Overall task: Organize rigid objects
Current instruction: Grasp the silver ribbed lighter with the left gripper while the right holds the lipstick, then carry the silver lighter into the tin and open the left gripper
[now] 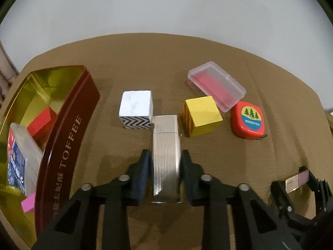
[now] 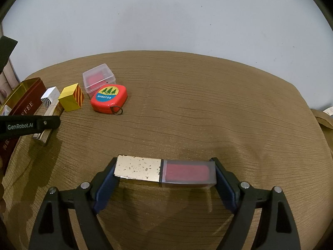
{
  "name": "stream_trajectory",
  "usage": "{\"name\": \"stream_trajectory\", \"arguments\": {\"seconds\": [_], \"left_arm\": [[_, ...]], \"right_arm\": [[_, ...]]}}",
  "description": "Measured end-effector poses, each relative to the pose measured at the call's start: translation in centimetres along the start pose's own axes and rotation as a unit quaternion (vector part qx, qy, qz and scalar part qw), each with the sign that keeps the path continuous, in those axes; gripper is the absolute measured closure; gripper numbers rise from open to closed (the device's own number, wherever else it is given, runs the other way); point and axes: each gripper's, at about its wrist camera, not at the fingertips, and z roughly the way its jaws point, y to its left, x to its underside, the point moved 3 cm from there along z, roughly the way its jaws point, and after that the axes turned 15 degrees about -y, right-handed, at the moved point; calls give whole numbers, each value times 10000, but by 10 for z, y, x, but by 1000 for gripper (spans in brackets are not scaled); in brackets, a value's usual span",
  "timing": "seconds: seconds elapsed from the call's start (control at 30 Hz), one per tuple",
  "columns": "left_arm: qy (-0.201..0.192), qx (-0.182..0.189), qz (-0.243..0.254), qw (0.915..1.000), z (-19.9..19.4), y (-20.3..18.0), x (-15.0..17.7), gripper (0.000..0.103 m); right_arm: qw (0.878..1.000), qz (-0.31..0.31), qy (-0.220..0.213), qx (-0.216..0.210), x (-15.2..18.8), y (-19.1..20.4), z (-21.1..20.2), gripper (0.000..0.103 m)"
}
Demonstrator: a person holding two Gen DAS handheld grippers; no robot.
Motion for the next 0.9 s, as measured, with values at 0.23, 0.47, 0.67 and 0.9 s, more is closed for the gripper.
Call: {"name": "stream_trajectory", "arguments": {"seconds": [0.23, 0.47, 0.67, 0.9], "left_arm": [[11, -18, 72, 10000, -6, -4, 2, 77], [-210, 24, 392, 9990, -27, -18, 0, 77], [-322, 106, 487, 9982, -45, -23, -1, 77], [-415, 26, 562, 9976, -67, -16, 3, 77]], "right_arm": [[10000, -4, 3, 5, 0, -1, 0, 15], [10000, 0, 3, 3, 0, -1, 0, 16], [10000, 4, 3, 2, 0, -1, 0, 16], [10000, 2, 2, 4, 0, 0, 0, 15]]}}
